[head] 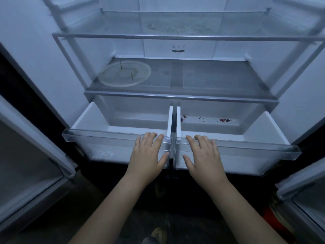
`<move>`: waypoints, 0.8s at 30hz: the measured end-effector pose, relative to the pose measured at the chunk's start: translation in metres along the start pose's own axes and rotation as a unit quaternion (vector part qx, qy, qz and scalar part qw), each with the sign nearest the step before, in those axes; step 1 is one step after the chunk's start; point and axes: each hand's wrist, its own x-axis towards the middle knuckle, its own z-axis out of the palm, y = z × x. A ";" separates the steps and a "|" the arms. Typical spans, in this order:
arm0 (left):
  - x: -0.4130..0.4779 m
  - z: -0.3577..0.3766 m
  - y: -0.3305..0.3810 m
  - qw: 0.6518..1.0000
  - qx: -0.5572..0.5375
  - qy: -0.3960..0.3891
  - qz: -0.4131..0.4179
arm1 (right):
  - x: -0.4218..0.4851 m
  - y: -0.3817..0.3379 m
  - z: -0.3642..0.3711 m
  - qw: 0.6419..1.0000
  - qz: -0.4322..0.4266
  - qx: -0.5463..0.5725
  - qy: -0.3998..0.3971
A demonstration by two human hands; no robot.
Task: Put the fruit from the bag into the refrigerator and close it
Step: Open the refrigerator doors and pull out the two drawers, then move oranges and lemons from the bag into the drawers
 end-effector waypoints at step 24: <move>-0.142 -0.093 -0.021 0.963 0.095 0.060 -0.245 | -0.015 -0.106 -0.028 0.953 -0.262 0.141 -0.059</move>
